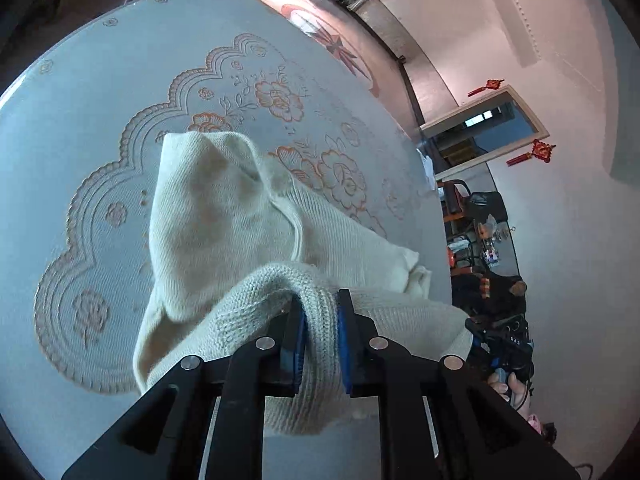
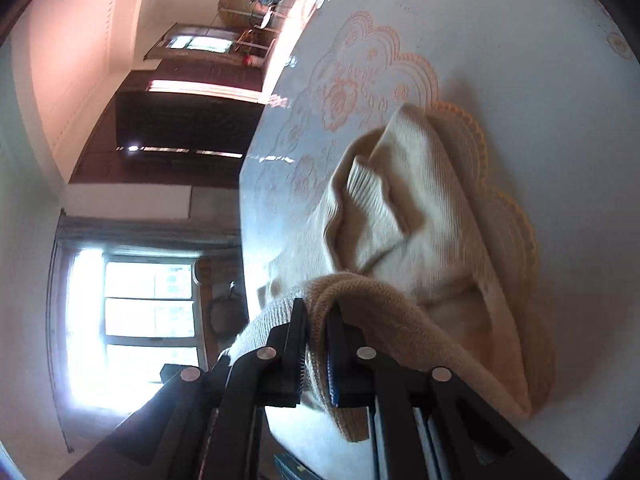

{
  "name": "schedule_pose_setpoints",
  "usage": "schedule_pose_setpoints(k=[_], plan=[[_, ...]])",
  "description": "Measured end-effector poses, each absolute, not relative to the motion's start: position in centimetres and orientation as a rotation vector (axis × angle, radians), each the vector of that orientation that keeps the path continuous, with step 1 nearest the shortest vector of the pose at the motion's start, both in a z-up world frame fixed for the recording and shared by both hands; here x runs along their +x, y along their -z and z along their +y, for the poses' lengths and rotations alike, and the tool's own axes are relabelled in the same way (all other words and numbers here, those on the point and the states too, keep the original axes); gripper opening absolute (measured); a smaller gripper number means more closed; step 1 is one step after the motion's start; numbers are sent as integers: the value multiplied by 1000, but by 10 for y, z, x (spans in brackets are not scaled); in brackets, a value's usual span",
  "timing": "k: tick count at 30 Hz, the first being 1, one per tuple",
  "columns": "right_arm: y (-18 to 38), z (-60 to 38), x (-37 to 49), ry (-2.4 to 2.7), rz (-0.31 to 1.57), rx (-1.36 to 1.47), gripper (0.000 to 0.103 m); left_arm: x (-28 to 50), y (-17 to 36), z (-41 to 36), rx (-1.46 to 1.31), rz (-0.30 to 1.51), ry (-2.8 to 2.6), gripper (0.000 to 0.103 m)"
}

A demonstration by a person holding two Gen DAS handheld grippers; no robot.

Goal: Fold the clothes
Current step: 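Lift the hem with both grippers and fold it toward the collar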

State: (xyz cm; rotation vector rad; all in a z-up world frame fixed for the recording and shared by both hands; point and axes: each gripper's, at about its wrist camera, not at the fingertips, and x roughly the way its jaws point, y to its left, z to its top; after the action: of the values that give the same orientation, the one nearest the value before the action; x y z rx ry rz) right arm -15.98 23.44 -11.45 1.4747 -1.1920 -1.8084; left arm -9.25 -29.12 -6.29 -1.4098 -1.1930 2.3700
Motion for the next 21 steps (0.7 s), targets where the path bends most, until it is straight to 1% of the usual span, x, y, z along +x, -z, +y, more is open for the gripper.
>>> schedule_pose_setpoints(k=[1,2,4,5,6,8,10,11,13,15,17,19,21], plan=[[120,230,-175,1826,-1223,1476,12,-110,71,-294,-1450,-1187,-2378,16],[126,225,-191,1844,-1254,1478,12,-122,79,-298,-1481,-1184,-2389,16],[135,220,-213,1899,-1296,1474,27,-136,96,-306,-1536,-1204,-2371,19],[139,218,-223,1924,-1304,1482,28,-143,103,-310,-1548,-1231,-2346,20],[140,220,-230,1947,-1299,1499,29,-150,109,-315,-1558,-1256,-2325,23],[139,222,-242,2003,-1266,1517,30,-156,112,-328,-1532,-1295,-2351,31],[128,226,-247,2101,-1192,1499,31,-160,111,-344,-1479,-1334,-2400,48],[120,229,-248,2163,-1145,1479,31,-161,109,-352,-1452,-1353,-2425,51],[95,229,-241,2291,-1012,1437,32,-163,103,-365,-1432,-1347,-2443,52],[68,221,-225,2349,-832,1384,32,-160,96,-369,-1422,-1257,-2496,52],[48,196,-196,2317,-575,1337,32,-148,88,-361,-1409,-1090,-2569,52],[42,163,-162,2227,-305,1334,32,-130,84,-341,-1395,-868,-2587,52],[53,136,-133,2106,-125,1374,32,-117,84,-309,-1388,-634,-2556,52]])
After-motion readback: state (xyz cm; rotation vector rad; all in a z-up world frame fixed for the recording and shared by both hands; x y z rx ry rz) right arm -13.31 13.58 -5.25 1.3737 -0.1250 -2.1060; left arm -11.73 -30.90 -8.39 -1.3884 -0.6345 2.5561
